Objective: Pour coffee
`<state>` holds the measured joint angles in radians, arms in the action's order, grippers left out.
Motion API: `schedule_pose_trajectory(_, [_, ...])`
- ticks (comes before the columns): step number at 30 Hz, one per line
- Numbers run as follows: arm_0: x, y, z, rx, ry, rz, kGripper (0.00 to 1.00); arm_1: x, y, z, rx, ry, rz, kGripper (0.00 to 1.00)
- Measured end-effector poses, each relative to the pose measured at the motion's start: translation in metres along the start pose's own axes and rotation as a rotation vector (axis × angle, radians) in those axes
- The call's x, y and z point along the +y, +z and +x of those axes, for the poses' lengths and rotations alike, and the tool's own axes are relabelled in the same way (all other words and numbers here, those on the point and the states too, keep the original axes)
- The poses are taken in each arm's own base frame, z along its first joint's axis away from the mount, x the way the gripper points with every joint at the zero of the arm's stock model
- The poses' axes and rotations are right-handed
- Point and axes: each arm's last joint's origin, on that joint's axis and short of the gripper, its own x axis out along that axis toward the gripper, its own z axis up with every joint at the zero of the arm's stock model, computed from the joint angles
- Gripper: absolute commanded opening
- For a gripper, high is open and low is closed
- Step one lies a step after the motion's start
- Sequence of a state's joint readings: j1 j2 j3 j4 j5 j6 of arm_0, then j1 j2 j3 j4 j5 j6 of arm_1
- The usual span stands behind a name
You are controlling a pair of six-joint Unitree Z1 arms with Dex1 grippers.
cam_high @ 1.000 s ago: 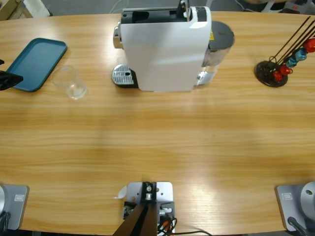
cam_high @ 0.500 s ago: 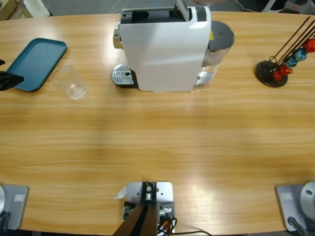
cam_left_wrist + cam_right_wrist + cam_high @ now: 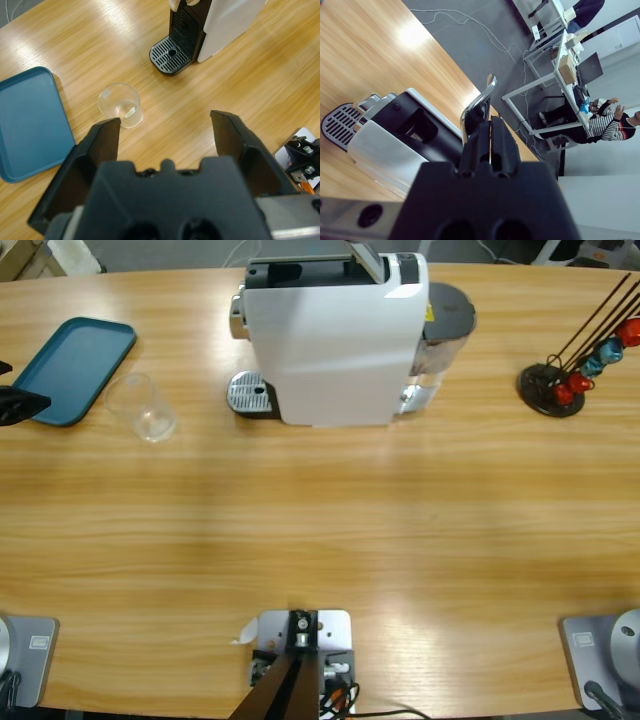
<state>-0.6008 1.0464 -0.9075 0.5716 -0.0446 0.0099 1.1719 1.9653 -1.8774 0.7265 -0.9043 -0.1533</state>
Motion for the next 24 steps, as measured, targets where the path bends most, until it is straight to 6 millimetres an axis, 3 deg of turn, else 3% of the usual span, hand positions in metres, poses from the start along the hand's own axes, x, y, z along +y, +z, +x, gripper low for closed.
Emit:
schedule_pose_trajectory(13, [0.0, 0.0, 0.0, 0.0, -0.001, 0.001, 0.77, 0.02, -0.001, 0.013, 0.019, 0.056, -0.023, 0.0])
schedule_pose_trajectory(24, [0.0, 0.0, 0.0, 0.0, -0.001, 0.001, 0.77, 0.021, 0.0, 0.014, 0.017, 0.063, -0.018, 0.0])
